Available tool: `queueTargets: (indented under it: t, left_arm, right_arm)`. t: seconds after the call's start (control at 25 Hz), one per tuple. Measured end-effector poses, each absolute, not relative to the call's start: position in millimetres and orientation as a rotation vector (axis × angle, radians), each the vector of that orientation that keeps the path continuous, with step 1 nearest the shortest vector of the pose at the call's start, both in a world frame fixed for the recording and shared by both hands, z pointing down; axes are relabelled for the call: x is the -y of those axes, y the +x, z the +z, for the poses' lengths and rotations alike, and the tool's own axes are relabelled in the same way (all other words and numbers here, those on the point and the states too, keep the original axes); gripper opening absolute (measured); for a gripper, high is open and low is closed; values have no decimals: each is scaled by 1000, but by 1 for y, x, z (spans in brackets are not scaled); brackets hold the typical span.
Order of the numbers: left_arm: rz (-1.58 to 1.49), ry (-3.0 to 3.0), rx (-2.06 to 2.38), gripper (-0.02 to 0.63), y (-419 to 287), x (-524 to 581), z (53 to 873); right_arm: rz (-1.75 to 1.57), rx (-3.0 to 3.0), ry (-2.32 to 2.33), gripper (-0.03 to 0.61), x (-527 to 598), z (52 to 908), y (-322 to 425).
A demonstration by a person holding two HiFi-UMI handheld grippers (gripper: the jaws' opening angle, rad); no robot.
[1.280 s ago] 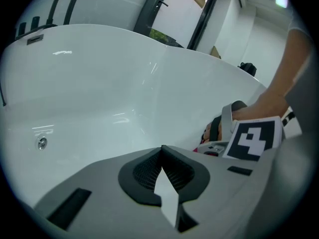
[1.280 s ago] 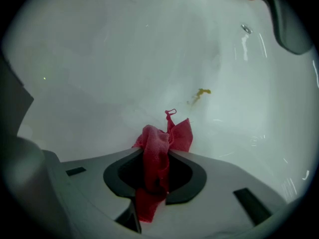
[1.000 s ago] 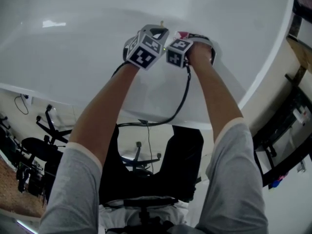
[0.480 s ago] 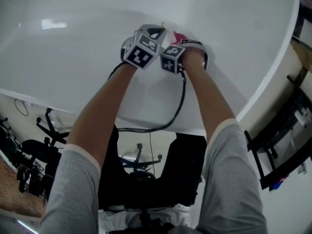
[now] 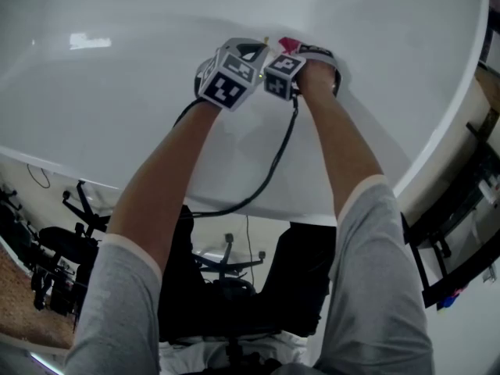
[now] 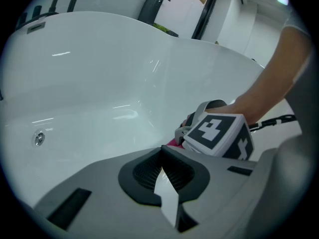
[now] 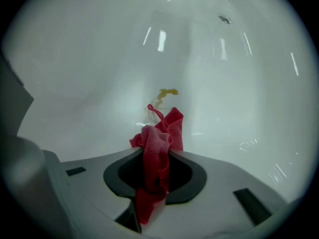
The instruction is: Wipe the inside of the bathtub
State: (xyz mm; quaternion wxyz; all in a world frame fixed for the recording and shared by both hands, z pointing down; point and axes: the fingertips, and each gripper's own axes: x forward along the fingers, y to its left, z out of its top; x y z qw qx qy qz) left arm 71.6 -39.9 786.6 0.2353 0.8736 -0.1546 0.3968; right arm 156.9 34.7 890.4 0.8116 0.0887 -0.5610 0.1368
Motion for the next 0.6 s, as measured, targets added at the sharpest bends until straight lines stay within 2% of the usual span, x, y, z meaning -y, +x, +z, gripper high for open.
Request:
queueTargets:
  t: [0.6]
  left_arm:
    - [1119,2387,448,5,53,53,800]
  right_arm:
    - [338,1237,105,97,-62,916,123]
